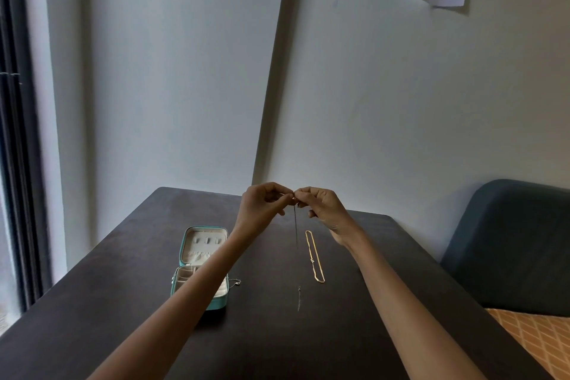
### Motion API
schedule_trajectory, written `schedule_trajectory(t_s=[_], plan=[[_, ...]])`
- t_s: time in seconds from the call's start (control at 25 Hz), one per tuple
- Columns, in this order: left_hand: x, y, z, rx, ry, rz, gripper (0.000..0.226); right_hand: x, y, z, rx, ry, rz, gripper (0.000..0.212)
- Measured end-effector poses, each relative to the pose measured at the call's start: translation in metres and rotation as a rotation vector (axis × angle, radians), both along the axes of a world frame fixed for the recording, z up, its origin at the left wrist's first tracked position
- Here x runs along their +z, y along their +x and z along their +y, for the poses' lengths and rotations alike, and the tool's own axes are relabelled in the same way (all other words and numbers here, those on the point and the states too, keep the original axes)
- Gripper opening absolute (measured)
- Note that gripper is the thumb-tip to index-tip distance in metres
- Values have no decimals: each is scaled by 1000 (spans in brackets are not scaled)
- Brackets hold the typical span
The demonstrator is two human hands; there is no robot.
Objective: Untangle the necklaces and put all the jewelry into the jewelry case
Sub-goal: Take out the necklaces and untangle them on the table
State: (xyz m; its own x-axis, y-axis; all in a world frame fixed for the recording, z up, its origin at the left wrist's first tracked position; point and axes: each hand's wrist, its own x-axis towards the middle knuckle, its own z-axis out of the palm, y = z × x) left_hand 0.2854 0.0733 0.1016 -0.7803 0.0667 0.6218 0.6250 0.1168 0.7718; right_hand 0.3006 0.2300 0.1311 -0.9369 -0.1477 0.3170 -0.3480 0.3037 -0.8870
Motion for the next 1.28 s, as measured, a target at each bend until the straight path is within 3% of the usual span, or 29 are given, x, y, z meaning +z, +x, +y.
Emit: schedule_trajectory(t_s=[0.28, 0.52, 0.92, 1.12, 1.28], plan=[[0, 0, 1, 290, -247, 121, 11, -1, 1, -3, 16, 6, -1, 14], [3, 2, 0, 312, -323, 75, 9, -4, 0, -4, 14, 66, 25, 14], [0, -5, 2, 198, -364, 79, 10, 1, 1, 0, 14, 46, 68, 9], [-2, -6, 5, 30, -372, 32, 26, -4, -2, 2, 41, 84, 66, 13], [-5, -8, 6, -82, -97, -21, 12, -2, -1, 3, 37, 44, 68, 13]])
